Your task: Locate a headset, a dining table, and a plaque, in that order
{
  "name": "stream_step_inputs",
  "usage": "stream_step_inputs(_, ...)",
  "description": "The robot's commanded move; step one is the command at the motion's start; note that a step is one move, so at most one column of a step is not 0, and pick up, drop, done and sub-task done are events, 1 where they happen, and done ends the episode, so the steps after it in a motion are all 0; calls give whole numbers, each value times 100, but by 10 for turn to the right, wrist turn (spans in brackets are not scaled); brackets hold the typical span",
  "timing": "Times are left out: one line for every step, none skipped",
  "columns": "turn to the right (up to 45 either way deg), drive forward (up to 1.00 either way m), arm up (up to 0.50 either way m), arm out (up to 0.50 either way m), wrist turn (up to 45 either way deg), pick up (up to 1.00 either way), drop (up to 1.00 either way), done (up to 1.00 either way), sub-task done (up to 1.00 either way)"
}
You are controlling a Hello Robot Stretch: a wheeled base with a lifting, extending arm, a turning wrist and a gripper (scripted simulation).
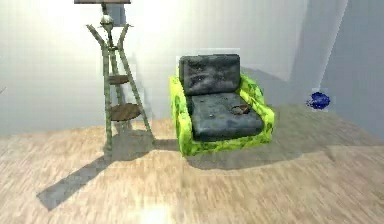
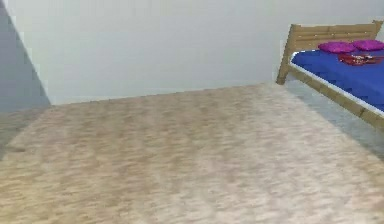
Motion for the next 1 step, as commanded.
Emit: stream_step_inputs(0, 85, 0, 0, 0, 0, 0, 0, 0)
